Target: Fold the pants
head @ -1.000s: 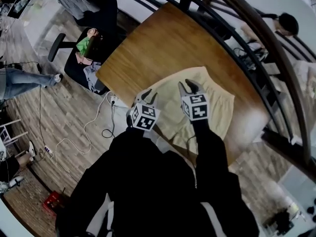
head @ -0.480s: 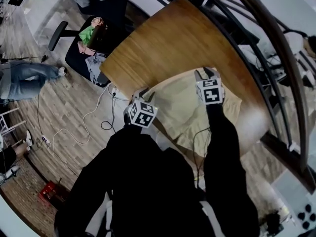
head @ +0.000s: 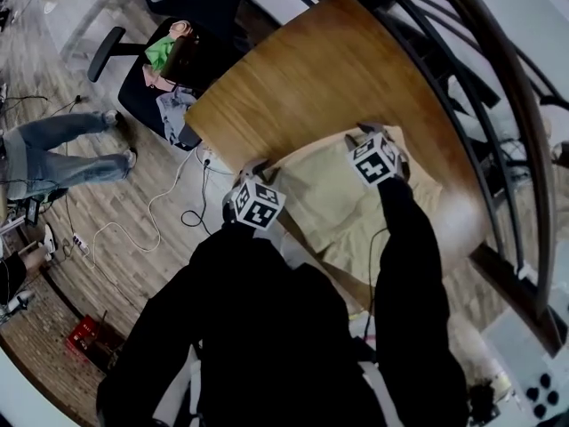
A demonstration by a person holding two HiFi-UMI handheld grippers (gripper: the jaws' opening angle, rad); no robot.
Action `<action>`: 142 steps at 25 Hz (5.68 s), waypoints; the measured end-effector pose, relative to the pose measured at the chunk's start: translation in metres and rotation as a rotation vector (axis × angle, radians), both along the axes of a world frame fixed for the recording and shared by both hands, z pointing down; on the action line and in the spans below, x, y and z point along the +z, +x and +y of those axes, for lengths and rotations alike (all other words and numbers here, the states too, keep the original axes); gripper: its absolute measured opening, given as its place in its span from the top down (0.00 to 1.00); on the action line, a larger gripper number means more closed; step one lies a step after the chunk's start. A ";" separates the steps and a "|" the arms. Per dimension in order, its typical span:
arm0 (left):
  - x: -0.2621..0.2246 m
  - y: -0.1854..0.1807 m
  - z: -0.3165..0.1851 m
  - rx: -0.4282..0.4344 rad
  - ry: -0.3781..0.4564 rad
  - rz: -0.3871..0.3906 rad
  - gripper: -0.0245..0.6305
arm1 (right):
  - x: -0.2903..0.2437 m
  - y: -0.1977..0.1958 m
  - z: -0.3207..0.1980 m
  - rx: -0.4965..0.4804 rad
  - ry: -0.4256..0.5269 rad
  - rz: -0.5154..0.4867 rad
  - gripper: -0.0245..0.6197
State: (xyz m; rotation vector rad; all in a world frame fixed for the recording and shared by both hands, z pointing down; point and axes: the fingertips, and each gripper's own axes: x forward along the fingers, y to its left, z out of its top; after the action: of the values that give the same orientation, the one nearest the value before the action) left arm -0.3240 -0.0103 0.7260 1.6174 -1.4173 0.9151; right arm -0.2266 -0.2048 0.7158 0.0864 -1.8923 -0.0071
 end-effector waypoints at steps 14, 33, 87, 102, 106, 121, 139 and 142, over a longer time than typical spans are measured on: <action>-0.005 0.010 0.001 0.032 -0.029 0.094 0.92 | 0.009 -0.005 0.005 -0.116 0.050 0.075 0.95; -0.089 0.051 0.007 0.029 0.133 0.088 0.93 | -0.056 0.001 0.001 -0.071 0.128 -0.061 0.95; -0.189 0.357 0.038 0.389 0.140 0.366 0.92 | -0.150 0.236 0.032 0.072 0.040 -0.072 0.95; -0.181 0.437 0.030 0.393 0.071 0.520 0.92 | -0.129 0.307 0.030 0.143 0.036 -0.056 0.95; -0.170 0.455 0.029 0.400 0.043 0.541 0.92 | -0.117 0.320 0.029 0.157 0.033 -0.052 0.95; -0.135 0.501 0.029 0.394 -0.051 0.575 0.92 | -0.078 0.353 0.031 0.197 0.013 -0.028 0.95; -0.099 0.521 0.034 0.386 -0.119 0.543 0.92 | -0.045 0.376 0.037 0.279 -0.058 -0.015 0.95; -0.095 0.526 0.033 0.399 -0.106 0.530 0.92 | -0.041 0.381 0.040 0.311 -0.084 -0.023 0.95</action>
State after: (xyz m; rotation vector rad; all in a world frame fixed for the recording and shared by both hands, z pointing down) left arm 0.2025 0.0232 0.6306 1.9143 -0.6879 0.6845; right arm 0.1545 -0.1653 0.6752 0.3230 -1.8821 0.2862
